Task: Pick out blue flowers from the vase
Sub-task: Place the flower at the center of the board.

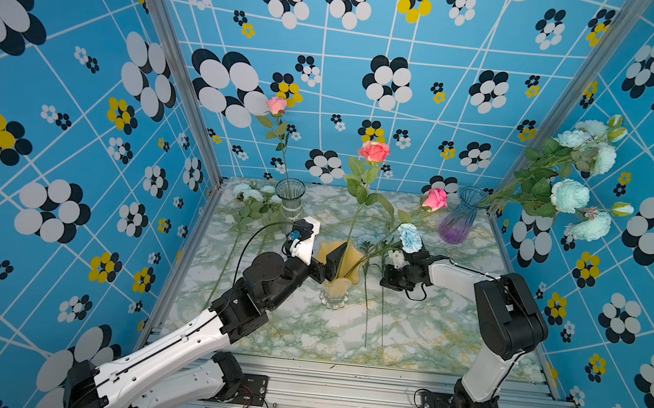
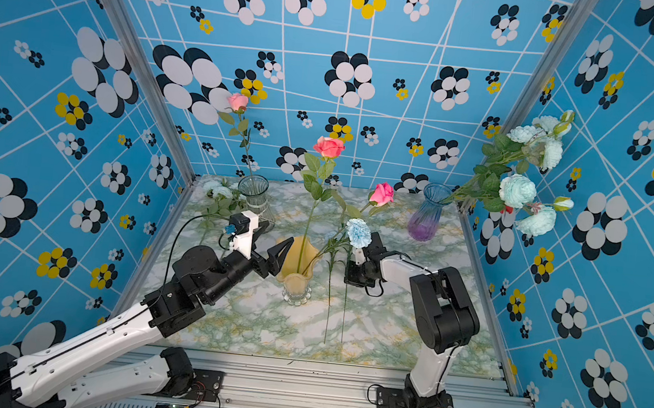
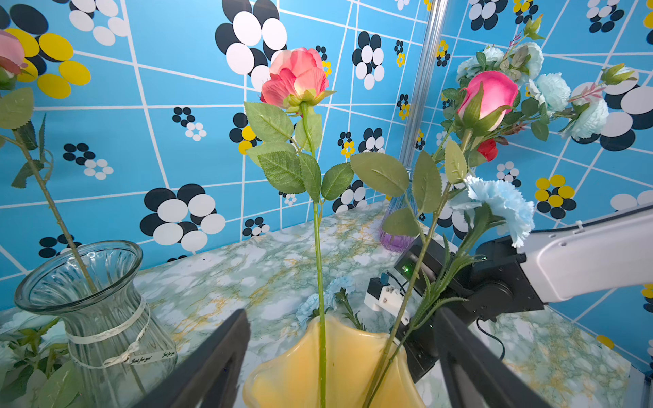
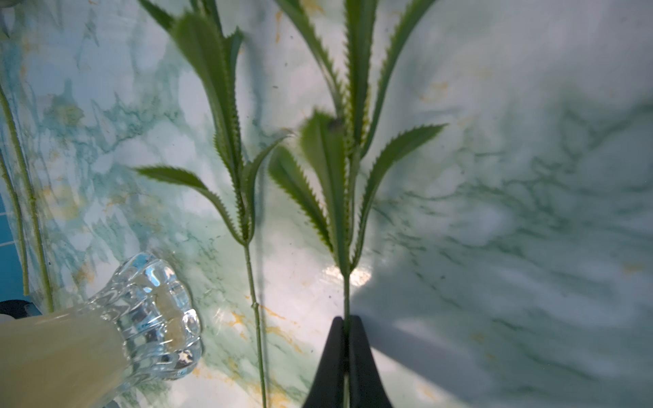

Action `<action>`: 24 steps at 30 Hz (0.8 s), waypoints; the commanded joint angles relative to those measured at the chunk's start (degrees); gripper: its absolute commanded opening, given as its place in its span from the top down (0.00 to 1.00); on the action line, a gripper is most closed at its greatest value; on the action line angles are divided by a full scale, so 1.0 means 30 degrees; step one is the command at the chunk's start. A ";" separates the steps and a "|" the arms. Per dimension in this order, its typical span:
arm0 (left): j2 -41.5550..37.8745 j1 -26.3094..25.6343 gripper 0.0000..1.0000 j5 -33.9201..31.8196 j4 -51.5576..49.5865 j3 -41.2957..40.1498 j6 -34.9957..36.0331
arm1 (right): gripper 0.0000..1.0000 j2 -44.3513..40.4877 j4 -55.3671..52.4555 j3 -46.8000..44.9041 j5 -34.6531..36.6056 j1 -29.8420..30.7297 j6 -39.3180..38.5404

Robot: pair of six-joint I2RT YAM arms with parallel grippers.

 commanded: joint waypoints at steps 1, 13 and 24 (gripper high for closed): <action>0.0225 -0.0072 0.16 0.0016 0.0576 -0.0006 0.0134 | 0.85 0.0160 -0.0098 0.0066 -0.0317 -0.0061 0.0195; 0.0629 -0.0129 0.16 0.0536 -0.0911 0.0673 0.1481 | 0.43 -0.4939 -0.0386 -0.2134 0.5312 0.0978 0.0668; 0.2578 -0.1429 0.36 0.1282 -0.3118 0.2341 0.3659 | 0.42 -1.5195 0.4322 -0.7356 0.6769 0.1920 0.2801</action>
